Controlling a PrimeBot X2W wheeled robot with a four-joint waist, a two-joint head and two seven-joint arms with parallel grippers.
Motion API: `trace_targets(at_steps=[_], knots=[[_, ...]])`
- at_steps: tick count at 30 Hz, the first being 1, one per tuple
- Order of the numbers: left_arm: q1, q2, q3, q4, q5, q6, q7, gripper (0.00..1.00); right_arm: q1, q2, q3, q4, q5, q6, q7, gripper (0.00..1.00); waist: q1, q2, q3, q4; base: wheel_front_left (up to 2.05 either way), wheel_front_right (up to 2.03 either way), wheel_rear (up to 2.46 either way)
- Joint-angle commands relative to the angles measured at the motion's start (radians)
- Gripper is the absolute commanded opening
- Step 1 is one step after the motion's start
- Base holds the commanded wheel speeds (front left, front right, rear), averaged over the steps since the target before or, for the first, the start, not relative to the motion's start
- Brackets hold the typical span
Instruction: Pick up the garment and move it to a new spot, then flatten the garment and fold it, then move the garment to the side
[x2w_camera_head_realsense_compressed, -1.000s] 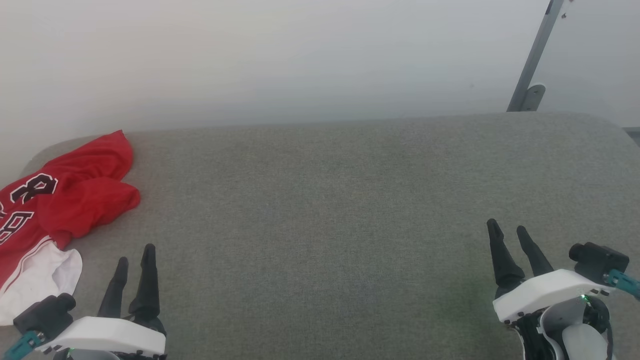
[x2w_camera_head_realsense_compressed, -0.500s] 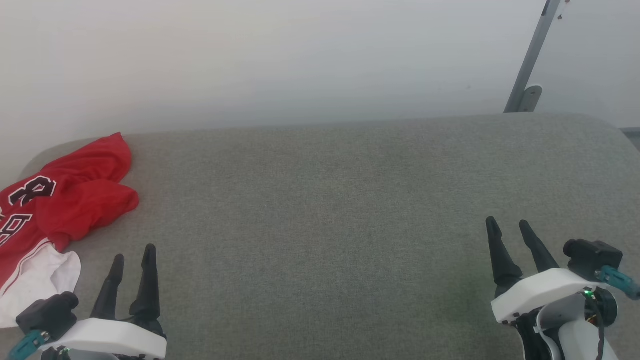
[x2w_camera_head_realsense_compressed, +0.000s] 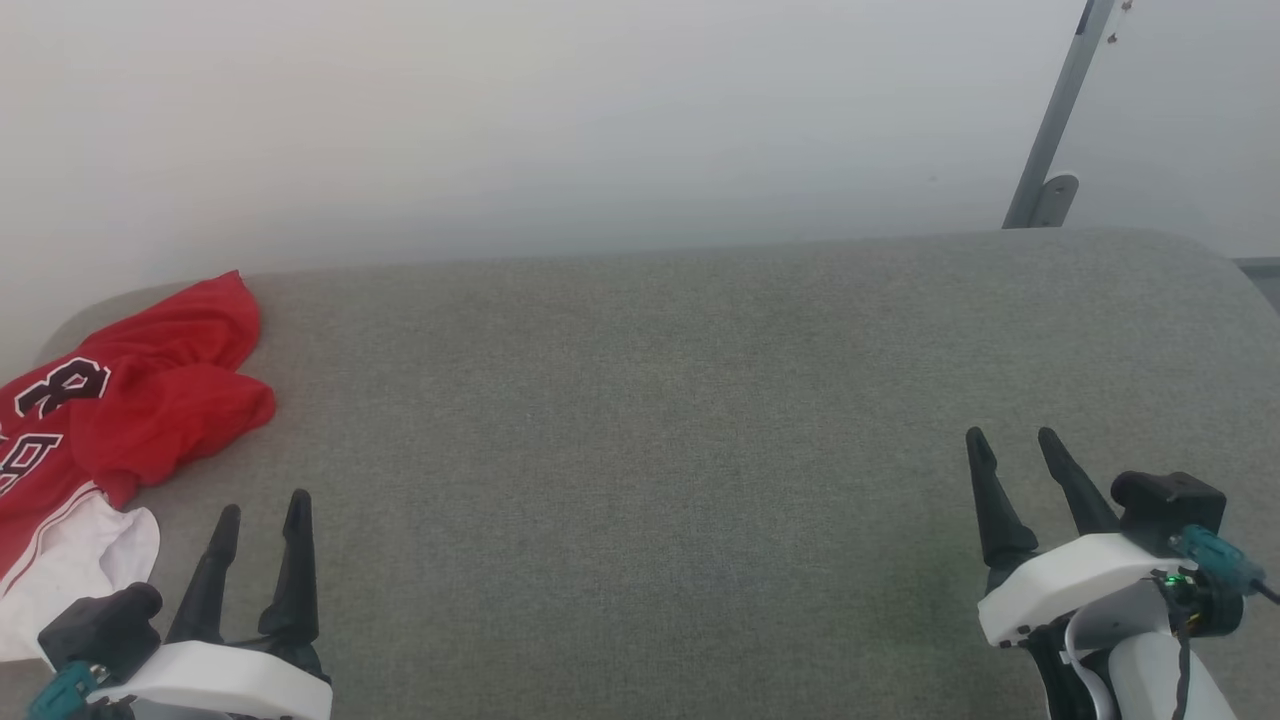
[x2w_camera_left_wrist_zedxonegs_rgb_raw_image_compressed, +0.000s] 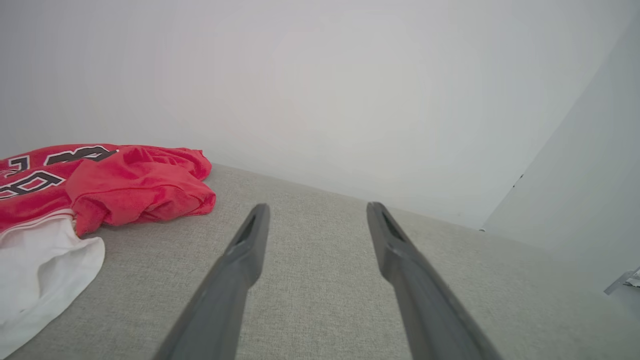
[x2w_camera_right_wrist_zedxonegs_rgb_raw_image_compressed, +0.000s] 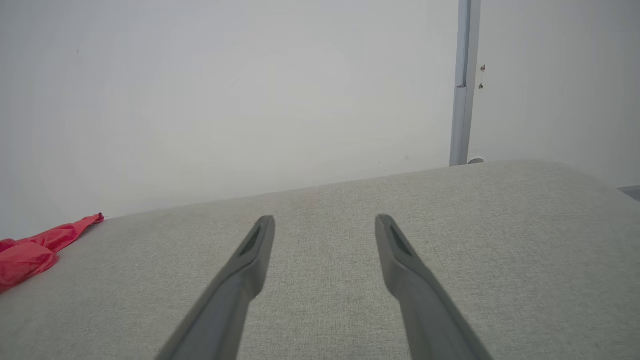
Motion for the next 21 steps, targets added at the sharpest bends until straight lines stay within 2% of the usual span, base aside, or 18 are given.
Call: trace_targets(at_steps=[1,21], knots=[[0.007,0.007,-0.002,-0.008,0.018,-0.005,-0.007,1.0,-0.013,-0.003,0.003,-0.002,-0.019,0.0,-0.01,1.0,0.0,-0.0001,0.0,0.0,0.0,0.0,0.0],[0.023,0.03,-0.01,-0.02,0.132,-0.007,-0.044,1.0,-0.016,-0.005,0.004,-0.002,-0.173,0.0,-0.042,1.0,0.0,-0.0001,-0.004,-0.008,0.0,0.0,0.0]])
